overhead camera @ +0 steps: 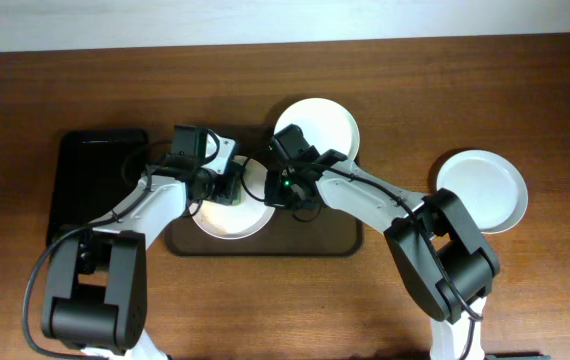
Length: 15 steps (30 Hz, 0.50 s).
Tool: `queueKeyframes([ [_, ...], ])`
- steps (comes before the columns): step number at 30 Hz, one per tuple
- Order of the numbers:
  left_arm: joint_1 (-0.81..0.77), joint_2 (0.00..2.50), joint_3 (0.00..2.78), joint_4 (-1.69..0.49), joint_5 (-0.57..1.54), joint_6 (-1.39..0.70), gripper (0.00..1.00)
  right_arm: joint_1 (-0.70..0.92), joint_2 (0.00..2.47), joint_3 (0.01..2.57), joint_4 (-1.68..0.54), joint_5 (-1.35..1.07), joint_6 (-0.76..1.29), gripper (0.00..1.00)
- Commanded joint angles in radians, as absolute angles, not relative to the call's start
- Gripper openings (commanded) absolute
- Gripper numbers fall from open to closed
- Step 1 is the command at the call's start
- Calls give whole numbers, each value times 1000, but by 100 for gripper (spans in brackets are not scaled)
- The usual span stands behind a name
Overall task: Clean dirty plates on tray and stack at the side
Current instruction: 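Scrub the dragged plate with the sponge in the left gripper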
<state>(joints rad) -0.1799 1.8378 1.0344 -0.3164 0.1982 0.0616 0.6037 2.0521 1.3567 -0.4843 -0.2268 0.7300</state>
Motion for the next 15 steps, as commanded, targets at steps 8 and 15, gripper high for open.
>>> queueKeyframes([
  [8, -176, 1912, 1046, -614, -110, -128, 1, 608, 2067, 1376, -483, -229, 730, 4],
  [15, -176, 1912, 1143, -908, -110, -126, 1, 608, 2067, 1376, -482, -229, 730, 4],
])
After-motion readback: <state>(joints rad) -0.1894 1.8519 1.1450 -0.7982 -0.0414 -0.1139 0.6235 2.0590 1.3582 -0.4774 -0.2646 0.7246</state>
